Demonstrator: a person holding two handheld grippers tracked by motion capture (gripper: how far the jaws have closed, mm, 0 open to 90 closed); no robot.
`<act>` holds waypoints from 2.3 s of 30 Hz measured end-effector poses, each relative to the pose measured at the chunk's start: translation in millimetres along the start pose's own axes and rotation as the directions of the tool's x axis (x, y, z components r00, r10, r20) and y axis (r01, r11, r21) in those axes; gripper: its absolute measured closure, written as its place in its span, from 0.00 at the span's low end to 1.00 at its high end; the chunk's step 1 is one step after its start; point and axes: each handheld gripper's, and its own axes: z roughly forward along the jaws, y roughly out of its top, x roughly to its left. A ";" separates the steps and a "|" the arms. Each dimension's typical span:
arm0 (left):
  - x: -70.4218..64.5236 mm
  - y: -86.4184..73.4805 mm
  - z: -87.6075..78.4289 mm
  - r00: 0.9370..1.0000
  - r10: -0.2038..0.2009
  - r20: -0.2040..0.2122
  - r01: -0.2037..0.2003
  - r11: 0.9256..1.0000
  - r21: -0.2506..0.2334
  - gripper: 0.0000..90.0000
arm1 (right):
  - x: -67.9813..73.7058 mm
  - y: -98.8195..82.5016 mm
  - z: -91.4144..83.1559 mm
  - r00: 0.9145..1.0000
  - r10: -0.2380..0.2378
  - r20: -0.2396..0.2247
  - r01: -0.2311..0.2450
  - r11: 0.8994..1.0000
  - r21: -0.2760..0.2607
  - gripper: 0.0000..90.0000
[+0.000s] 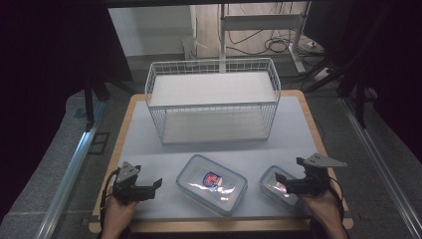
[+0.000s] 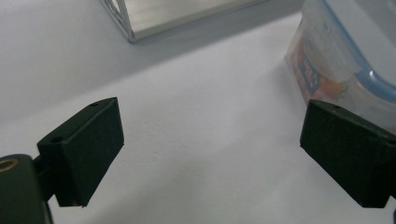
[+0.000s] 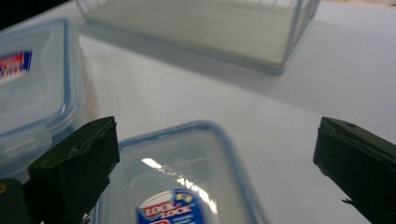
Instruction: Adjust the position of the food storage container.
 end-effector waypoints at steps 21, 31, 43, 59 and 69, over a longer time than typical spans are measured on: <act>-7.9 -0.4 5.1 1.000 0.003 -0.028 -0.002 0.999 0.041 0.07 | 6.9 -0.4 5.3 0.999 -0.039 -0.018 0.040 0.997 0.070 0.19; -8.3 -0.3 3.9 0.999 0.002 -0.041 0.000 0.999 0.040 0.07 | 31.2 6.7 -2.5 0.985 -0.147 -0.092 0.154 0.985 0.082 0.76; -9.7 -0.1 3.9 0.998 0.020 -0.054 -0.018 0.999 0.046 0.07 | 67.5 1.2 -0.6 0.944 -0.222 -0.245 0.262 0.954 0.144 1.00; -10.3 -1.2 5.0 0.997 0.038 -0.065 -0.033 0.997 0.067 0.07 | 58.1 -20.8 5.7 0.956 -0.184 -0.226 0.244 0.931 0.272 1.00; -9.8 -1.6 5.0 0.998 0.030 -0.062 -0.026 0.998 0.064 0.07 | 25.3 -21.0 -5.7 0.983 -0.151 -0.105 0.176 0.938 0.299 1.00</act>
